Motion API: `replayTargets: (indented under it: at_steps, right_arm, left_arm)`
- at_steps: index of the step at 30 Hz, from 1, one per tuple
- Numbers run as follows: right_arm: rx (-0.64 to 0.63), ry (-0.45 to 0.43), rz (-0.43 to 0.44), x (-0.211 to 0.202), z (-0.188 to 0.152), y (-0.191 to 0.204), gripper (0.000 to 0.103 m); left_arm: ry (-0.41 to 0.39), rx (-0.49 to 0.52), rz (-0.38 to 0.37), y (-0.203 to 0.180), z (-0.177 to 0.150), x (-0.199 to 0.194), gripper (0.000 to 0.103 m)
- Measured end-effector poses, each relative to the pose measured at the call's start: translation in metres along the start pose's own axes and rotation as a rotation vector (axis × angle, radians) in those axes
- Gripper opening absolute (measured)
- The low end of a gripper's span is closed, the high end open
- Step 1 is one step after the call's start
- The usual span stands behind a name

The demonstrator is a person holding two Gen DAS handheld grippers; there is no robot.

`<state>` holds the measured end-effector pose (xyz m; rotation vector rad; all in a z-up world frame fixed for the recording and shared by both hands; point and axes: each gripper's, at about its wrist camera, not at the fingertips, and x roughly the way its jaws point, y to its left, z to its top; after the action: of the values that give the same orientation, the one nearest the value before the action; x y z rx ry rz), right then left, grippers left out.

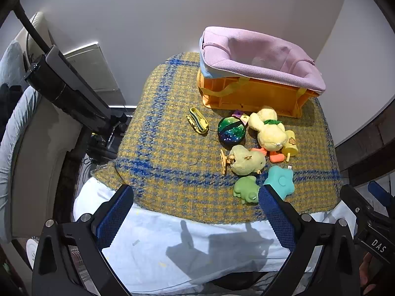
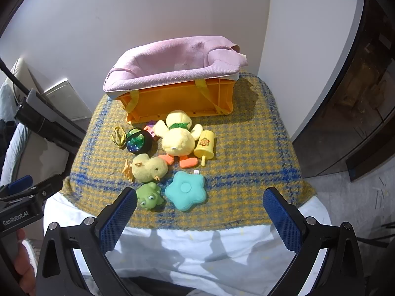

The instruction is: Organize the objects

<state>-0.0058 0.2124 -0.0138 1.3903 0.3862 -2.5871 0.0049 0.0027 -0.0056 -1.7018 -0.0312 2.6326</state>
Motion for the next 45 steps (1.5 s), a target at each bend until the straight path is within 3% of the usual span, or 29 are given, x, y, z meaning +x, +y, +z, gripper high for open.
replayTargets:
  at_steps: [45]
  right_arm:
    - [0.006,0.006,-0.004,-0.0003,0.0025,-0.0028,0.102]
  left_arm:
    - [0.014,0.005,-0.008,-0.0066,0.0005,0.0030,0.103]
